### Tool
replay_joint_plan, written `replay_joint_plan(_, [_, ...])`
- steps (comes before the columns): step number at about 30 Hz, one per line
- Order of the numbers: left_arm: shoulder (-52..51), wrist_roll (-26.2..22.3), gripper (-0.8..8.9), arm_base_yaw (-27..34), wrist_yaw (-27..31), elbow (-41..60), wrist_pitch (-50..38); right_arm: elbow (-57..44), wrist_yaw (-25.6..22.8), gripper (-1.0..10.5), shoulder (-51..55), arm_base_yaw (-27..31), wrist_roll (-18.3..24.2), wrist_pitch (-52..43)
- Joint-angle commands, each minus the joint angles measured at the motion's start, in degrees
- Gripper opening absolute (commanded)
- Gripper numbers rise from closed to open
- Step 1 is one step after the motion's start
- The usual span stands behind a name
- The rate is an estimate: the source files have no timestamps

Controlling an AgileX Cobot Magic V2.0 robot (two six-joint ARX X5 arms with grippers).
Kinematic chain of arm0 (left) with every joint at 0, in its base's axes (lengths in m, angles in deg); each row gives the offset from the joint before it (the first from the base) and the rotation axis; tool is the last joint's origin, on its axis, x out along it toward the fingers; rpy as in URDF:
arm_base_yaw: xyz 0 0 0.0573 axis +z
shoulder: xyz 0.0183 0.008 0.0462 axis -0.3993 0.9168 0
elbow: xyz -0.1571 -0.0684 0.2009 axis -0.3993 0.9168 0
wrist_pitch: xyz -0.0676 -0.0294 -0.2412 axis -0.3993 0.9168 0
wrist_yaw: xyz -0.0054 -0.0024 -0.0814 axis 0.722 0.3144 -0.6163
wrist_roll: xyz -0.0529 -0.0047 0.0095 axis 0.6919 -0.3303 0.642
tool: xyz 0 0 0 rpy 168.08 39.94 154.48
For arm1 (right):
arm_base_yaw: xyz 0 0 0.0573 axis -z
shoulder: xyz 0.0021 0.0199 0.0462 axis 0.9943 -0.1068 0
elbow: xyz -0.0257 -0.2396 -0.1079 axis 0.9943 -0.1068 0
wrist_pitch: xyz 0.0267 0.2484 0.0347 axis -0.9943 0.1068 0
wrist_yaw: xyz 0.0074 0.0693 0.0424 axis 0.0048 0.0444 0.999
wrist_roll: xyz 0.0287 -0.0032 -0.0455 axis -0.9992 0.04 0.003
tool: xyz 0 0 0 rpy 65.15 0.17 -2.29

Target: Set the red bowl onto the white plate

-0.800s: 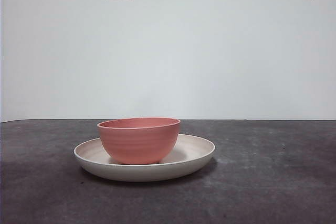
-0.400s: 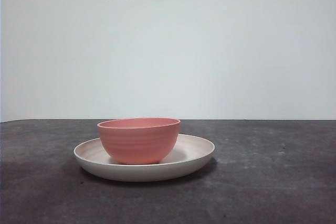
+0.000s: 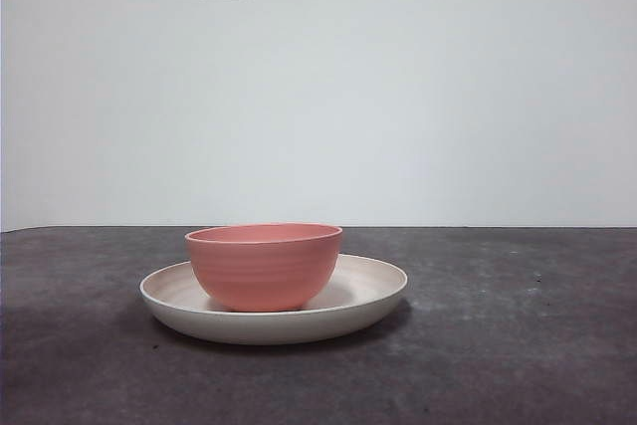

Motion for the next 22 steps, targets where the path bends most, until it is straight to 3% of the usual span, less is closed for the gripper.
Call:
replay_joint_plan(1, [0.07,0.13,0.19,-0.26,-0.28,-0.50,-0.48,0.33,0.17,0.2,-0.26,-0.42,-0.39,-0.92])
replay_joint_plan(22, [0.04,0.09,0.19,1.01,-0.28,-0.46,-0.50,0.35,-0.04,0.2,-0.26,-0.39,-0.37,-0.90])
